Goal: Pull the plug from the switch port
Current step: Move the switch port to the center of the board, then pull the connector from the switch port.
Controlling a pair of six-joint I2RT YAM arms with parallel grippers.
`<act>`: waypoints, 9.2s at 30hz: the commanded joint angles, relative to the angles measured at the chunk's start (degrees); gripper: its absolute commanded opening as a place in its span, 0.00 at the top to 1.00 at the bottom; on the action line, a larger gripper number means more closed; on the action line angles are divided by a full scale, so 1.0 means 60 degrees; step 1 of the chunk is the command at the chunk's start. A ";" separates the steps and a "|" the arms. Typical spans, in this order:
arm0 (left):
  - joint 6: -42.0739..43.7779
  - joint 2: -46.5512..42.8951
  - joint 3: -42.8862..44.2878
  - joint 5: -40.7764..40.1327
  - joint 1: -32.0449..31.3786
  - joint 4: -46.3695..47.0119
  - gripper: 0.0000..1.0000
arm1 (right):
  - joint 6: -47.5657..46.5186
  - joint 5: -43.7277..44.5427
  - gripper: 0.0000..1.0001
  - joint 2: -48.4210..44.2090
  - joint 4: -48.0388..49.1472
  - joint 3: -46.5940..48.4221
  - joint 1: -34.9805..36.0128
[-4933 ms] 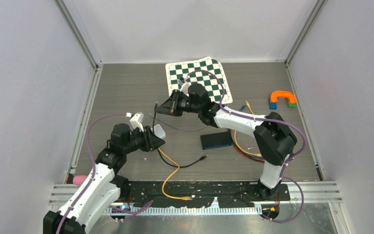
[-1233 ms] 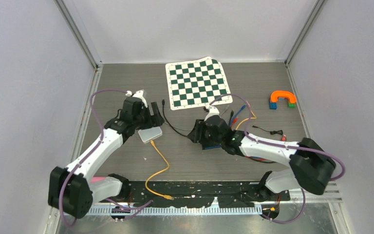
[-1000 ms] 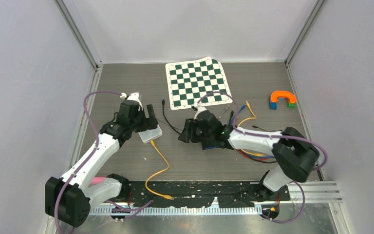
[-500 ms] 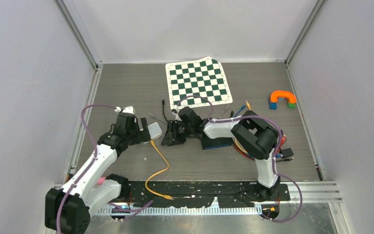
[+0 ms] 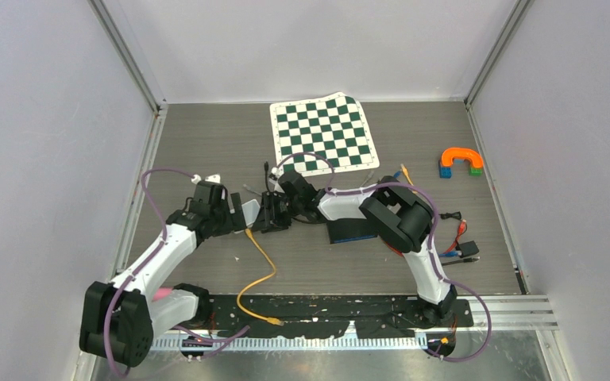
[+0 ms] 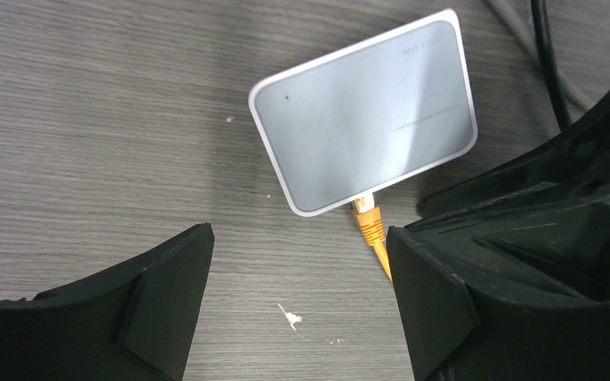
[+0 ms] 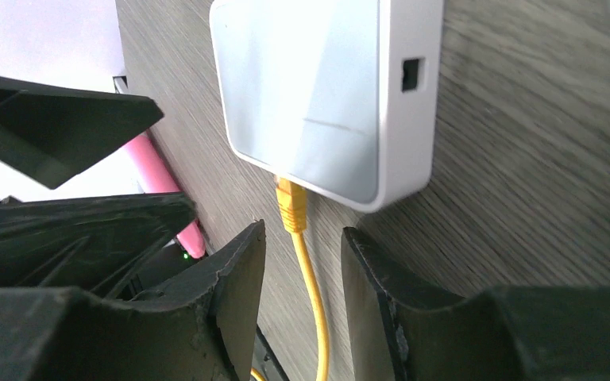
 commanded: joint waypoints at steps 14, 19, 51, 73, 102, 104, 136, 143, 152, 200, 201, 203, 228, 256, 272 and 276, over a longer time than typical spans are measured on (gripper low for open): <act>0.0293 -0.1704 0.0154 -0.0637 0.0422 -0.0075 0.14 | -0.1435 0.2428 0.59 0.0747 -0.2605 0.1659 0.1004; 0.0714 -0.1201 0.0521 -0.0615 0.0421 -0.0347 0.15 | -0.2182 0.2878 0.80 0.0539 -0.2977 0.1504 0.1037; 0.0236 -0.3275 0.0027 -0.1549 0.0363 -0.0734 0.05 | -0.3941 0.2176 0.33 0.0286 -0.3264 0.2361 0.1169; -0.0049 -0.2804 -0.0043 -0.0341 0.0318 -0.0224 0.00 | -0.5453 0.2684 0.95 -0.1599 -0.2854 -0.0923 0.1285; 0.1115 -0.0838 0.0643 -0.0933 -0.1555 -0.0316 0.03 | -0.1753 -0.0408 0.57 -0.2546 0.0509 -0.2794 -0.0358; 0.2537 -0.0782 0.0568 -0.0316 -0.1634 -0.0111 0.01 | -0.1655 -0.0295 0.57 -0.2842 0.0656 -0.3055 -0.0416; 0.7089 0.3437 0.2346 0.1420 -0.2267 -0.1223 0.10 | 0.0329 -0.0826 0.57 -0.2614 0.2869 -0.3954 -0.0638; 0.7245 0.3496 0.2437 0.1927 -0.2462 -0.1368 0.09 | 0.0395 -0.0774 0.57 -0.2529 0.2835 -0.4080 -0.0645; 0.7341 0.3513 0.2602 0.2433 -0.2464 -0.1546 0.15 | 0.0417 -0.0799 0.56 -0.2291 0.2818 -0.4048 -0.0624; 0.7544 0.4640 0.3275 0.3512 -0.2435 -0.2575 0.61 | 0.0694 -0.0637 0.57 -0.1369 0.2416 -0.3327 -0.0317; 0.7486 0.4634 0.3299 0.3546 -0.2378 -0.2572 0.62 | 0.0801 -0.0618 0.57 -0.1411 0.2551 -0.3377 -0.0317; 0.7417 0.4608 0.3311 0.3655 -0.2312 -0.2569 0.62 | 0.0983 -0.0452 0.57 -0.1618 0.2812 -0.3605 -0.0323; 0.7148 0.4661 0.3265 0.3612 -0.2113 -0.2463 0.65 | 0.2814 -0.0147 0.64 -0.1869 0.5221 -0.4559 0.0110; 0.7133 0.4625 0.3317 0.3682 -0.2095 -0.2538 0.69 | 0.3184 -0.0029 0.74 -0.1580 0.5318 -0.4545 0.0111; 0.7040 0.4365 0.3190 0.2780 -0.2087 -0.2393 0.69 | 0.2799 -0.0224 0.95 -0.1878 0.5285 -0.4820 -0.0136; 0.7007 0.4319 0.3179 0.2555 -0.2084 -0.2381 0.69 | 0.2471 -0.0610 0.95 -0.1893 0.5365 -0.4661 -0.0141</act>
